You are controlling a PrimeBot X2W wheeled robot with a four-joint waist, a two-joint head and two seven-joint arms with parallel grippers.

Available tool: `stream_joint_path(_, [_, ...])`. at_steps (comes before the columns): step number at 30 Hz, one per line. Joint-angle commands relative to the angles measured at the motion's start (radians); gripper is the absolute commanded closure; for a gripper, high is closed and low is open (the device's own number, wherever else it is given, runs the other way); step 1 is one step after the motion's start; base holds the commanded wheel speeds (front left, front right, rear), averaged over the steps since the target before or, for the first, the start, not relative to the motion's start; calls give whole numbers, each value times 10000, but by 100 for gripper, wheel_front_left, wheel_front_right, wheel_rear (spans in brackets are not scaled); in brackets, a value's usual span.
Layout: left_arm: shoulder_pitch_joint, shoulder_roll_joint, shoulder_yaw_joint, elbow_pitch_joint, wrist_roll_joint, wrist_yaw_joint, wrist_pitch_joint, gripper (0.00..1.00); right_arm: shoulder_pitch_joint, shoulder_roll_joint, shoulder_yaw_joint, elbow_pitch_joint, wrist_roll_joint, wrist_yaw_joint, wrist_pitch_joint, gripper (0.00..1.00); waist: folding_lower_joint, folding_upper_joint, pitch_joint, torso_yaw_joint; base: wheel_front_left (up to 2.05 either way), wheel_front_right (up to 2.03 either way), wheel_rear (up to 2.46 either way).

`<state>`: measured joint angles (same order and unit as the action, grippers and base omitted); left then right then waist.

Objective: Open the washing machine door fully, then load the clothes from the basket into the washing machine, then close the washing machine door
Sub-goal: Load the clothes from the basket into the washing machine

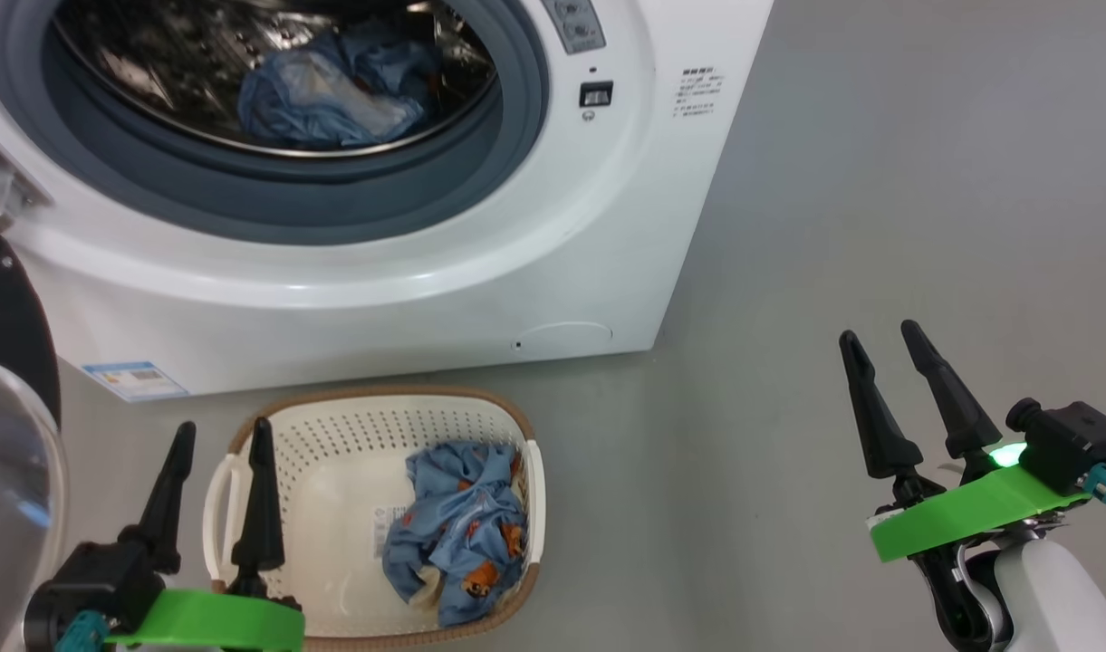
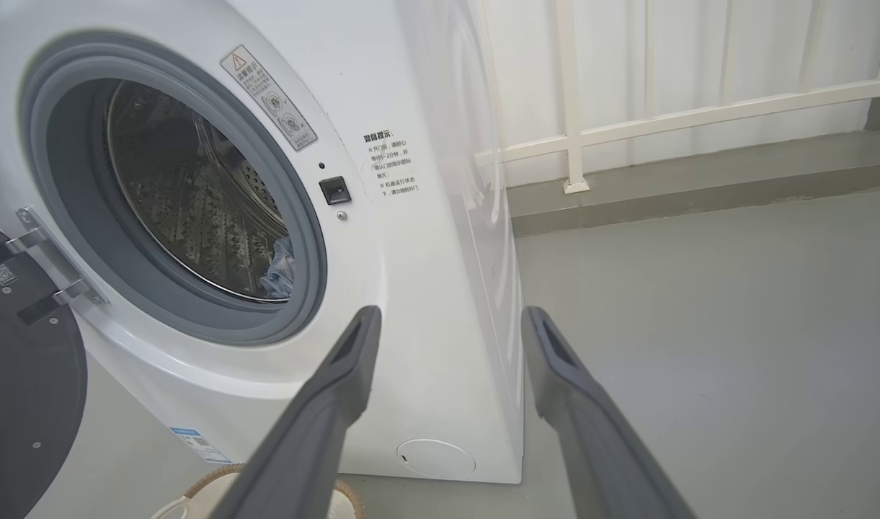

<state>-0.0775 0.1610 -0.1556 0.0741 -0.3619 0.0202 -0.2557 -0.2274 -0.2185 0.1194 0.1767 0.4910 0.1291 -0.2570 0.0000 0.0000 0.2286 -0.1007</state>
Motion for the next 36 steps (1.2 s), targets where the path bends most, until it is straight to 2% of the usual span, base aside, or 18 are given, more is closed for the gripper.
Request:
stream_joint_path(1, [-444,180,307,-96,47,-101,-61,0,-178,-6,173,-282,-141,16,-48,0,0,0,340,-45,0,0,0])
stream_joint_path(23, [-2093,256,-35,1129,-62,-581,7,0,-998,261,-24,-752,-237,16,-48,0,0,0,2592,-157,0,0,0])
stream_joint_path(31, [-2757,318,-177,2186,-323,-904,224,0,-1362,352,-43,-919,-246,16,-48,0,0,0,3394,-283,0,0,0])
stream_joint_path(36, [-3328,356,-272,3316,-500,-1087,315,0,-1565,418,-25,-1005,-266,16,-48,0,0,0,3841,-423,0,0,0])
